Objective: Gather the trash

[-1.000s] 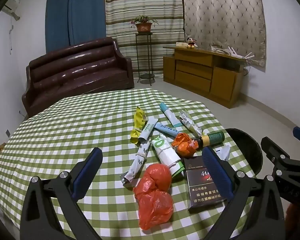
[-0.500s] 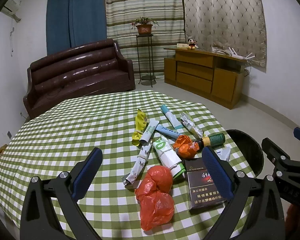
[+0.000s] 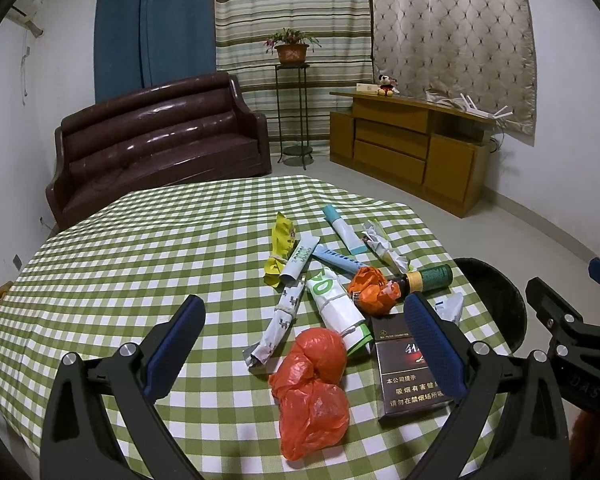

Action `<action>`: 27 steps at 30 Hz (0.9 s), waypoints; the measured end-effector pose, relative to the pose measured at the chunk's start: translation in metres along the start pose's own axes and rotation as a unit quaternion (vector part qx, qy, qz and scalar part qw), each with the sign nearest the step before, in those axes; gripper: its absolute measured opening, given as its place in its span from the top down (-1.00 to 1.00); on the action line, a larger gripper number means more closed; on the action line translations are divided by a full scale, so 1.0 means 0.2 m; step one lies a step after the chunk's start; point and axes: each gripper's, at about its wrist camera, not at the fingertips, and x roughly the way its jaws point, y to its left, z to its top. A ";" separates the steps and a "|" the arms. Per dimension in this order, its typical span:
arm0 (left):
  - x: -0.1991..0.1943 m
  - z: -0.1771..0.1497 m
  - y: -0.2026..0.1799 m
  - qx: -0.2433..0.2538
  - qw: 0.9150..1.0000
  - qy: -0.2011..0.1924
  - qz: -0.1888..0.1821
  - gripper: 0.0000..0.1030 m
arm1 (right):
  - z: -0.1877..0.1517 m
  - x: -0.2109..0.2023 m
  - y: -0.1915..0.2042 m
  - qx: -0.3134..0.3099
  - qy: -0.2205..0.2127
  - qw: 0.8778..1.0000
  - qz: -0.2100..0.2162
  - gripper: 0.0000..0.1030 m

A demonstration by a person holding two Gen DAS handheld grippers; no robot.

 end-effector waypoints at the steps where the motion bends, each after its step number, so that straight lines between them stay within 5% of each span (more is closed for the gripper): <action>1: 0.00 0.00 0.00 0.000 1.000 0.000 0.000 -0.88 | 0.00 0.00 0.00 0.000 0.000 1.000 0.000 -0.92; 27: 0.00 -0.01 0.00 0.000 1.000 0.000 0.000 -0.88 | 0.01 -0.01 0.00 0.000 0.000 1.000 0.000 -0.92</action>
